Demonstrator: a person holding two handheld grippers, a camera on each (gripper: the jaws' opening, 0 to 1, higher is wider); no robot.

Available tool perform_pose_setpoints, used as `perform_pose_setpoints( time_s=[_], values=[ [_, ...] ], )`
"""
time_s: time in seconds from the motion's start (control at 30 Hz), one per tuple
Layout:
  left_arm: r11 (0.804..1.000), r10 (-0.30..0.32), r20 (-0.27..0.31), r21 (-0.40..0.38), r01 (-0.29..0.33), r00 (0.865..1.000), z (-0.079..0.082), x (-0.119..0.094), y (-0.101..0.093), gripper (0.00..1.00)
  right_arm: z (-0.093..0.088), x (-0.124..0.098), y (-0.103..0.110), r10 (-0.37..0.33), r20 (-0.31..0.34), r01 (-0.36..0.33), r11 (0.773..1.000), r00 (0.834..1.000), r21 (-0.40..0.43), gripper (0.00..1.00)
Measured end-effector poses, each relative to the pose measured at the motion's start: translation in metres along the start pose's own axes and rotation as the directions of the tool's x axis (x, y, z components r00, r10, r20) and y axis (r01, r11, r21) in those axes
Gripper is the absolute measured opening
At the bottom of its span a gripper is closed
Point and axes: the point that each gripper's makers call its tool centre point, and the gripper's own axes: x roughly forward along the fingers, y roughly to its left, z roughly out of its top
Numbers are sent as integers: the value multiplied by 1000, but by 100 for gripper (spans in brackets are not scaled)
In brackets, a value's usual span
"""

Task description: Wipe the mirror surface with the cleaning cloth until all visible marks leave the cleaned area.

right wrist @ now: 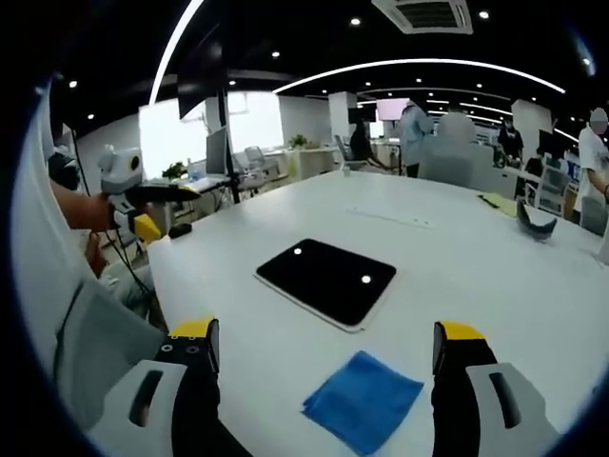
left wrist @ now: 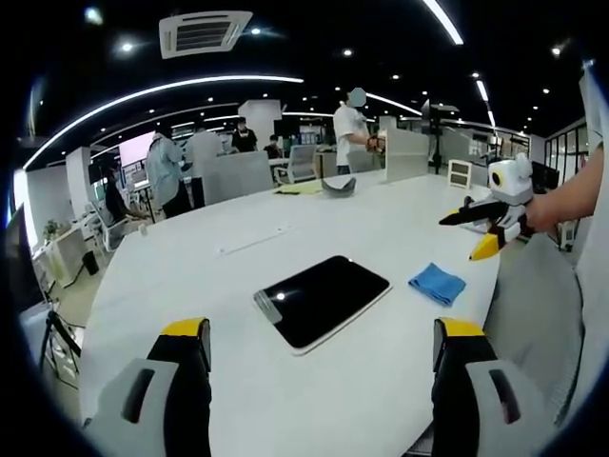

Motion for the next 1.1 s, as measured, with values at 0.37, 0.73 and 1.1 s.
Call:
perform_pose_setpoints(
  time_s=[0.37, 0.73, 1.1],
  values=[
    [1000, 2, -9, -8, -2, 1000, -5, -1, 1, 97, -12, 8, -4, 15, -66, -17, 999, 998, -31, 92],
    [1000, 3, -15, -13, -3, 1000, -7, 0, 1, 97, -34, 14, -10, 21, -144, -33, 996, 989, -80, 82],
    [1000, 5, -18, -16, -5, 1000, -8, 0, 3, 97, -59, 15, -18, 27, -227, -45, 996, 974, -76, 70]
  ],
)
